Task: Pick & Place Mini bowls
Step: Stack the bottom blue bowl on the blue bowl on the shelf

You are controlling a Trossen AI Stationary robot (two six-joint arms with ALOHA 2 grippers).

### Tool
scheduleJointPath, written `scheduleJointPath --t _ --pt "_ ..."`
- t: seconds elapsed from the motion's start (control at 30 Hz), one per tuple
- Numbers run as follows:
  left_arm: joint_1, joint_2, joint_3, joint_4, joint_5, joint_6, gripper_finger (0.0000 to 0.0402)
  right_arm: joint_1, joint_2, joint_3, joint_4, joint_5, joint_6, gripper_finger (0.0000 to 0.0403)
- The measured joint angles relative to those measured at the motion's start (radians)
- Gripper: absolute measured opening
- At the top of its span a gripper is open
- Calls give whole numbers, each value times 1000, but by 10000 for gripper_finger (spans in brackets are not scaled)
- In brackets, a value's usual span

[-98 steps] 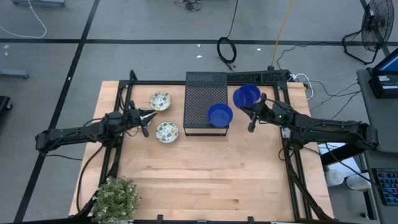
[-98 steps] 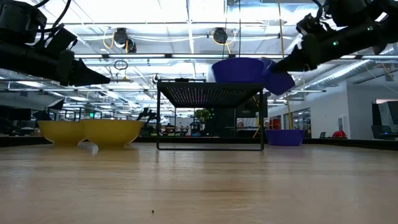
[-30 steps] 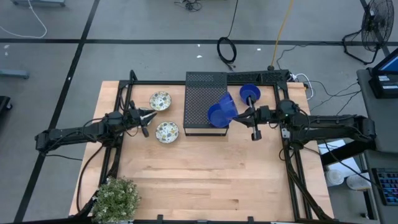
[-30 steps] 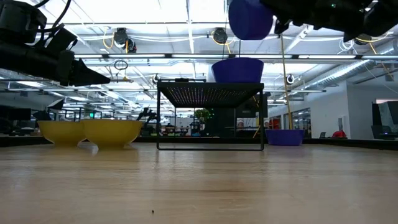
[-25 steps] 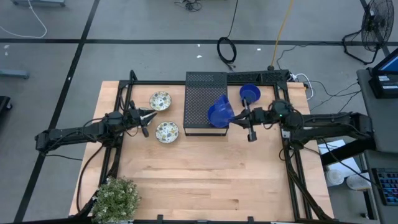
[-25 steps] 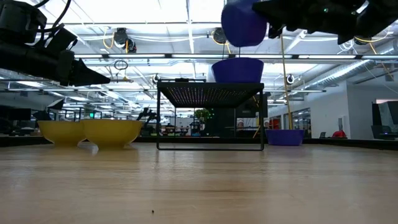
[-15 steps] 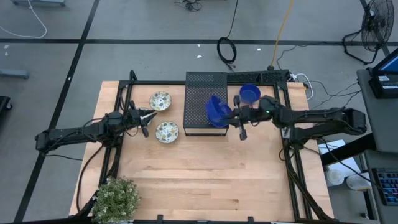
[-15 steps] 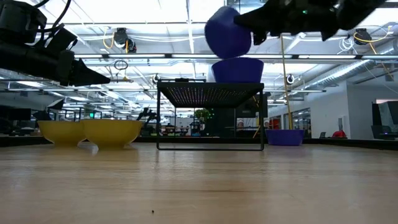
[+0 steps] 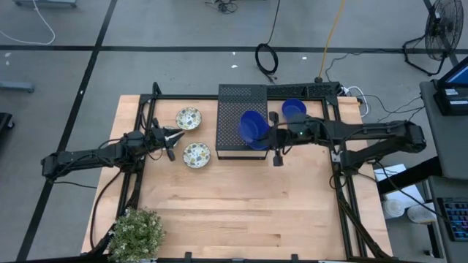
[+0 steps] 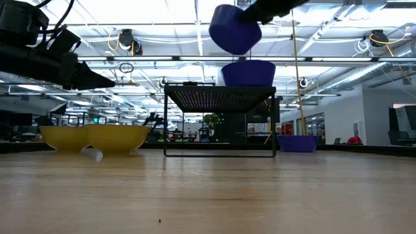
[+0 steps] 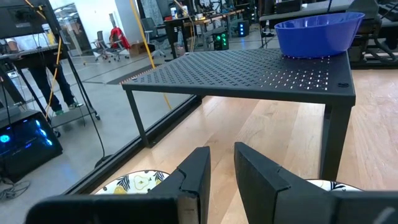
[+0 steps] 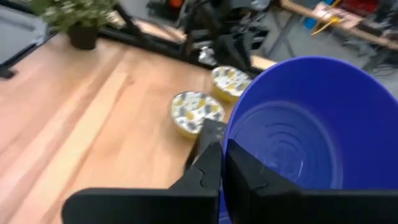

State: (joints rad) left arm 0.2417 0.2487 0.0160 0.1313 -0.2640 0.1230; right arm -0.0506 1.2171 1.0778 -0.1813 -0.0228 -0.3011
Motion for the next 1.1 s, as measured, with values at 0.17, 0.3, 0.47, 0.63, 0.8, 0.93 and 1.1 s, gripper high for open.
scheduleJointPath --t 0.17,0.3,0.47,0.63,0.8,0.93,1.1 --pt "0 0 0 0 0 0 77 39 48 151 -199 47 15 0" --pt "0 0 0 0 0 0 77 60 91 225 -356 97 41 0" --pt "0 0 0 0 0 0 77 66 123 233 -418 99 53 0" --pt "0 0 0 0 0 0 77 65 143 233 -445 100 53 0" --pt "0 0 0 0 0 0 76 61 141 234 -464 100 53 0" --pt "0 0 0 0 0 0 77 50 141 234 -484 101 54 0" --pt "0 0 0 0 0 0 77 42 141 234 -493 99 81 0"
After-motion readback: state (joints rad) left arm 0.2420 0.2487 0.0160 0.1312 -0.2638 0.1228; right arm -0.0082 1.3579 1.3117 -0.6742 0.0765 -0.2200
